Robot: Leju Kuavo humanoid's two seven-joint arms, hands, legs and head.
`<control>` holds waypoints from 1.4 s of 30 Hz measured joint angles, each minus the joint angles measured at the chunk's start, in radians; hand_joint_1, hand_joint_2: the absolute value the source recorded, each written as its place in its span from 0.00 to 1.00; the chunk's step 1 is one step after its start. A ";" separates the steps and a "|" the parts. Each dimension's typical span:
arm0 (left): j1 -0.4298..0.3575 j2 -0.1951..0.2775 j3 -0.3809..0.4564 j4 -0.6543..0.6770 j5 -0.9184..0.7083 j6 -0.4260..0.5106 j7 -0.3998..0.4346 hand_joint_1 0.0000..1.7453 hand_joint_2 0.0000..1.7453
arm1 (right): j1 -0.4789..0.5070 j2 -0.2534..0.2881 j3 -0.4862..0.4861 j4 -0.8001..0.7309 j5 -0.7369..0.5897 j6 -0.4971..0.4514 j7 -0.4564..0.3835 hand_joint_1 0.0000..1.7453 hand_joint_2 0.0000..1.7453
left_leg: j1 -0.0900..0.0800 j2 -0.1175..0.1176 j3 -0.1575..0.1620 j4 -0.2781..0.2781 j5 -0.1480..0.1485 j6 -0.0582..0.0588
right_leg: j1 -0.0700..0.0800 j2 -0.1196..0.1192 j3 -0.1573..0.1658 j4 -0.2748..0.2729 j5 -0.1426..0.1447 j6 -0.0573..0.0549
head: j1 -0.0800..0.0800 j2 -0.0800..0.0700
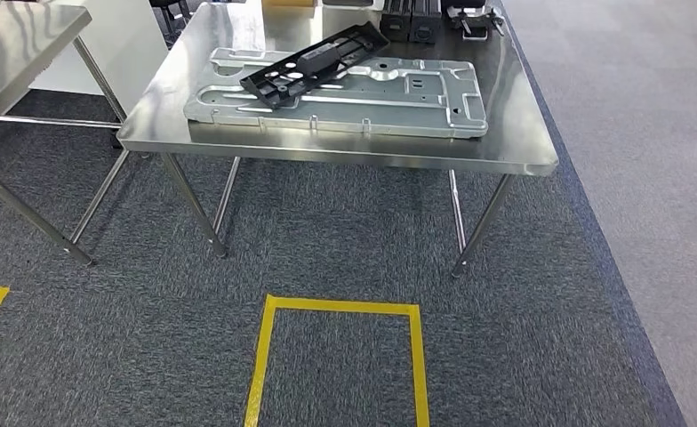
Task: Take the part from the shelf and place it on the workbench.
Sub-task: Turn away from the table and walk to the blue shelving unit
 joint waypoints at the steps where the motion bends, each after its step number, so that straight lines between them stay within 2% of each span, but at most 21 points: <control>1: 0.001 0.001 -0.002 0.000 -0.006 0.000 0.003 0.00 0.00 | -0.003 0.000 0.040 0.001 0.038 0.003 0.000 0.00 0.25 | 0.001 0.001 -0.022 0.010 0.009 -0.003 | -0.003 0.000 0.036 -0.026 0.028 0.003 | 0.000 0.000; 2: 0.001 0.002 -0.004 0.000 -0.011 0.000 0.004 0.00 0.00 | -0.006 0.001 0.073 0.001 0.062 0.004 0.000 0.00 0.50 | 0.003 0.002 -0.043 0.022 0.017 -0.007 | -0.006 0.000 0.088 -0.080 0.044 0.004 | 0.000 0.000; 4: 0.002 0.004 -0.012 0.000 -0.024 0.001 0.007 0.00 0.00 | -0.012 0.008 0.134 0.002 0.093 0.008 0.000 0.00 1.00 | 0.003 0.001 -0.078 0.047 0.031 -0.018 | -0.005 0.000 0.194 -0.221 0.027 -0.003 | 0.000 0.000; 6: 0.004 0.005 -0.021 0.000 -0.027 0.006 0.007 0.00 0.00 | -0.015 0.018 0.184 0.004 0.107 0.021 0.000 0.00 1.00 | 0.003 0.002 -0.099 0.060 0.048 -0.032 | 0.001 0.002 0.233 -0.295 -0.001 -0.018 | 0.000 0.000; 8: 0.007 0.007 -0.025 0.000 -0.022 0.019 -0.002 0.00 0.00 | -0.011 0.026 0.211 0.006 0.094 0.021 0.006 0.00 1.00 | 0.006 -0.001 -0.110 0.065 0.052 -0.046 | 0.000 -0.001 0.218 -0.300 0.010 -0.037 | 0.000 0.000; 10: 0.012 0.010 -0.026 0.000 -0.016 0.033 -0.019 0.00 0.00 | -0.003 0.031 0.216 0.010 0.073 0.005 0.031 0.00 1.00 | 0.009 -0.008 -0.128 0.120 -0.017 -0.056 | -0.003 -0.007 0.197 -0.303 0.033 -0.055 | 0.000 0.000; 12: 0.015 0.014 -0.027 0.000 -0.016 0.044 -0.033 0.00 0.00 | 0.006 0.031 0.218 0.012 0.076 -0.001 0.076 0.00 1.00 | 0.013 -0.011 -0.156 0.238 -0.118 -0.063 | 0.000 -0.012 0.169 -0.302 0.057 -0.063 | 0.000 0.000; 13: 0.016 0.017 -0.028 0.000 -0.018 0.048 -0.037 0.00 0.00 | 0.009 0.031 0.220 0.013 0.085 0.000 0.099 0.00 1.00 | 0.014 -0.011 -0.163 0.296 -0.144 -0.066 | 0.002 -0.012 0.151 -0.300 0.070 -0.063 | 0.000 0.000; 15: 0.016 0.022 -0.030 0.000 -0.021 0.051 -0.041 0.00 0.00 | 0.011 0.031 0.224 0.013 0.098 0.001 0.129 0.00 1.00 | 0.016 -0.011 -0.139 0.337 -0.125 -0.067 | 0.004 -0.011 0.115 -0.294 0.094 -0.062 | 0.000 0.000; 17: 0.015 0.026 -0.031 0.000 -0.022 0.051 -0.043 0.00 0.00 | 0.008 0.031 0.226 0.013 0.102 0.002 0.140 0.00 1.00 | 0.016 -0.012 -0.049 0.249 -0.075 -0.061 | 0.004 -0.007 0.083 -0.286 0.116 -0.056 | 0.000 0.000; 20: 0.010 0.031 -0.035 -0.002 -0.023 0.053 -0.044 0.00 0.00 | 0.005 0.029 0.227 0.012 0.104 0.002 0.148 0.00 1.00 | 0.011 -0.015 0.105 0.041 -0.097 -0.045 | 0.010 -0.006 0.058 -0.278 0.144 -0.040 | 0.000 0.000; 23: 0.012 0.033 -0.037 -0.002 -0.023 0.053 -0.044 0.00 0.00 | 0.009 0.025 0.228 0.012 0.104 0.002 0.150 0.00 1.00 | 0.010 -0.012 0.105 0.000 -0.091 -0.027 | 0.010 -0.006 0.045 -0.281 0.167 -0.021 | 0.000 0.000; 25: 0.013 0.034 -0.037 -0.002 -0.023 0.053 -0.044 0.00 0.00 | 0.014 0.022 0.228 0.012 0.104 0.002 0.151 0.00 1.00 | 0.013 -0.008 0.081 -0.003 -0.066 -0.011 | 0.008 -0.001 0.026 -0.236 0.106 -0.013 | 0.000 0.000; 27: 0.013 0.034 -0.037 -0.002 -0.023 0.053 -0.044 0.00 0.00 | 0.018 0.021 0.229 0.012 0.105 0.002 0.152 0.00 1.00 | 0.009 -0.005 0.049 -0.001 -0.041 -0.001 | 0.007 0.002 -0.007 -0.117 -0.003 -0.009 | 0.000 0.000; 29: 0.015 0.034 -0.037 -0.002 -0.024 0.053 -0.043 0.00 0.00 | 0.020 0.020 0.230 0.012 0.106 0.003 0.154 0.00 0.50 | 0.004 -0.004 0.013 0.005 -0.017 0.000 | 0.007 0.002 -0.021 -0.006 -0.045 -0.007 | 0.000 0.000; 31: 0.015 0.034 -0.038 -0.002 -0.028 0.052 -0.035 0.00 0.00 | 0.021 0.020 0.230 0.012 0.107 0.007 0.165 0.00 0.00 | 0.002 -0.004 -0.023 0.016 0.003 -0.002 | 0.007 0.002 0.024 -0.012 -0.002 -0.009 | 0.000 0.000; 33: 0.015 0.035 -0.041 -0.002 -0.036 0.043 -0.017 0.00 0.50 | 0.021 0.018 0.230 0.012 0.102 0.010 0.174 0.00 0.00 | -0.001 -0.006 -0.054 0.030 0.016 -0.007 | 0.009 0.002 0.134 -0.143 0.033 -0.018 | 0.000 0.000; 35: 0.017 0.038 -0.046 -0.002 -0.046 0.014 0.008 0.00 1.00 | 0.022 0.017 0.229 0.012 0.080 0.010 0.155 0.00 0.00 | -0.004 -0.006 -0.071 0.041 0.026 -0.016 | 0.014 0.002 0.224 -0.278 0.013 -0.031 | 0.000 0.000; 39: 0.023 0.045 -0.047 -0.002 -0.036 -0.021 0.092 0.00 1.00 | 0.026 0.018 0.215 0.012 0.031 0.022 0.021 0.00 1.00 | -0.002 -0.007 -0.087 0.057 0.031 -0.040 | 0.014 0.000 0.232 -0.324 0.016 -0.058 | 0.000 0.000; 41: 0.031 0.048 -0.050 -0.002 -0.022 -0.016 0.114 0.00 1.00 | 0.027 0.019 0.209 0.011 0.014 0.028 -0.053 0.00 1.00 | 0.003 -0.011 -0.115 0.133 -0.033 -0.053 | 0.011 -0.003 0.221 -0.326 0.030 -0.068 | 0.000 0.000; 42: 0.037 0.050 -0.057 -0.002 -0.008 -0.014 0.115 0.00 1.00 | 0.027 0.018 0.208 0.009 0.002 0.030 -0.078 0.00 0.75 | 0.005 -0.012 -0.136 0.198 -0.076 -0.059 | 0.011 -0.005 0.213 -0.325 0.035 -0.071 | 0.000 0.000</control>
